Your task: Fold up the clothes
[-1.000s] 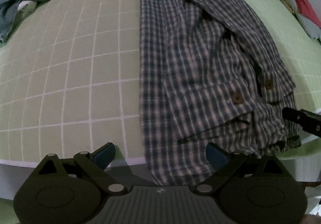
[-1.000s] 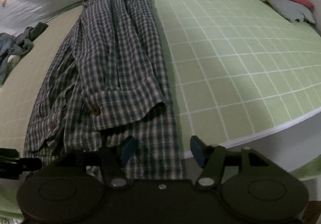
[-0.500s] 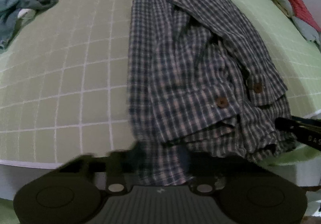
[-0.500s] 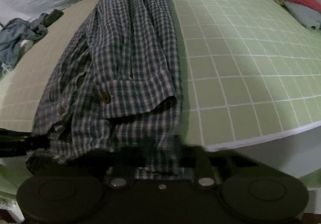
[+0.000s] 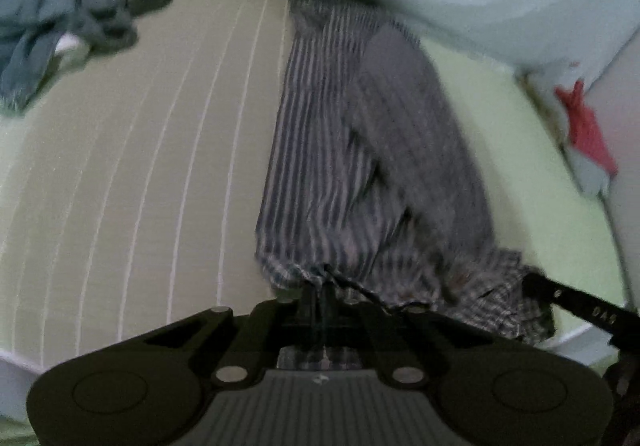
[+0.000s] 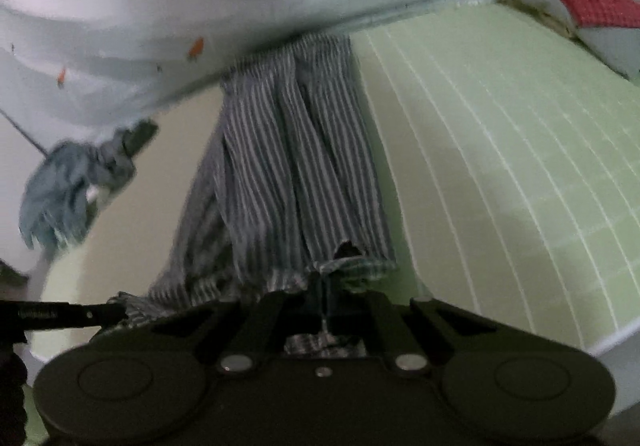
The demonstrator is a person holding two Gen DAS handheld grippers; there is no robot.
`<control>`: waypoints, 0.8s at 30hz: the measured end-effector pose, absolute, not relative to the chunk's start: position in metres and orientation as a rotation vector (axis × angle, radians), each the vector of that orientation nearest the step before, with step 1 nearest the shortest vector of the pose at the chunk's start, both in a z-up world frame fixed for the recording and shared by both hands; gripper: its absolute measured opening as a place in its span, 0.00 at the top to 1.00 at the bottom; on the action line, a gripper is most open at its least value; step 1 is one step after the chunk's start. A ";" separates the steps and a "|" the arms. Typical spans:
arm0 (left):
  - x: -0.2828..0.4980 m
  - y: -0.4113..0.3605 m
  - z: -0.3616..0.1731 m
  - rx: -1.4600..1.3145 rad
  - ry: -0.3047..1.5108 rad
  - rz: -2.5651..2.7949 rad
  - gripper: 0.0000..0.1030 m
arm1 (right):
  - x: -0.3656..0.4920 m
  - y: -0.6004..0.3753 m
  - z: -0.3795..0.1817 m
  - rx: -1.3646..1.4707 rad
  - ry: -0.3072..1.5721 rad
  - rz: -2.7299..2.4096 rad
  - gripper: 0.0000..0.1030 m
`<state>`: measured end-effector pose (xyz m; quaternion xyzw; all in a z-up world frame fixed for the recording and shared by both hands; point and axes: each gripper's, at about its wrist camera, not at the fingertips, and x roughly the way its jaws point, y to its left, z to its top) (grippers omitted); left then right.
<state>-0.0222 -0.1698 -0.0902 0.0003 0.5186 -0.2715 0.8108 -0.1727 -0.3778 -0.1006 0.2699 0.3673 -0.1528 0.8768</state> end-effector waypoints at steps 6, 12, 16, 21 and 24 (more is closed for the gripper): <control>0.014 -0.173 -0.065 -0.088 1.041 -0.593 0.98 | -0.153 -0.397 -0.084 0.601 0.679 -0.339 0.98; 0.066 -0.193 -0.067 -0.143 1.022 -0.586 0.98 | -0.123 -0.421 -0.084 0.640 0.654 -0.365 0.98; 0.097 -0.207 -0.072 -0.151 1.027 -0.581 0.98 | -0.099 -0.441 -0.091 0.673 0.663 -0.383 0.98; 0.147 -0.232 -0.095 -0.139 1.080 -0.583 0.98 | -0.057 -0.465 -0.116 0.703 0.733 -0.408 0.98; 0.175 -0.249 -0.114 -0.116 1.128 -0.569 0.98 | -0.036 -0.480 -0.135 0.733 0.790 -0.435 0.98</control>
